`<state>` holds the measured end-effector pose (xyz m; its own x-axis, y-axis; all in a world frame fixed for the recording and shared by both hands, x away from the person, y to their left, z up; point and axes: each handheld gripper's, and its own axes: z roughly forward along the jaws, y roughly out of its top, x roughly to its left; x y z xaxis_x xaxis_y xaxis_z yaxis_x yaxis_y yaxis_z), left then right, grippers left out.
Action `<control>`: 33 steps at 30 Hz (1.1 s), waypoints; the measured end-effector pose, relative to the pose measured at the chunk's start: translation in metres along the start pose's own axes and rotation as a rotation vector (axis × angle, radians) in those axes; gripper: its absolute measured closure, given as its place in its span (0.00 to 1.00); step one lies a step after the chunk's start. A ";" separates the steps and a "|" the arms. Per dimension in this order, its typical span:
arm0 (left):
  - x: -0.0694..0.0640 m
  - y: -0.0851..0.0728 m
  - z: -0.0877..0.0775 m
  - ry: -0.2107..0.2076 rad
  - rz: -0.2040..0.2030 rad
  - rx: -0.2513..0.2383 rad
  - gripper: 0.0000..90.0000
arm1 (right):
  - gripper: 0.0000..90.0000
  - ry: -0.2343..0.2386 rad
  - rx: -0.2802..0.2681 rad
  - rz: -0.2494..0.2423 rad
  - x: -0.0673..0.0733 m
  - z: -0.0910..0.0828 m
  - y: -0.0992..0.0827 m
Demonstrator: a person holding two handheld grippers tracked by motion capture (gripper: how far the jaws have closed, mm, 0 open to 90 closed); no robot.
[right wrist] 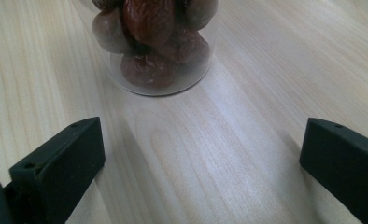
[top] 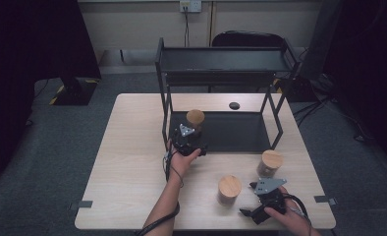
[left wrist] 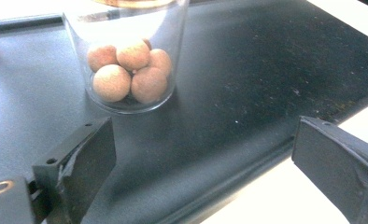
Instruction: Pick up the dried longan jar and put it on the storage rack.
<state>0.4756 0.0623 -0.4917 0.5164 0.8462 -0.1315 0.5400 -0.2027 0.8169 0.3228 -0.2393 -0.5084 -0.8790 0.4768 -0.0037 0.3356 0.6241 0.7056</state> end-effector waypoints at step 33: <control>-0.007 -0.009 -0.018 -0.109 0.067 0.035 0.06 | 0.00 0.000 0.000 0.000 0.000 0.000 0.000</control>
<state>0.4554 0.0668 -0.4879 0.6202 0.7719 -0.1396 0.5243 -0.2755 0.8057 0.3228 -0.2393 -0.5084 -0.8790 0.4768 -0.0038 0.3355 0.6240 0.7057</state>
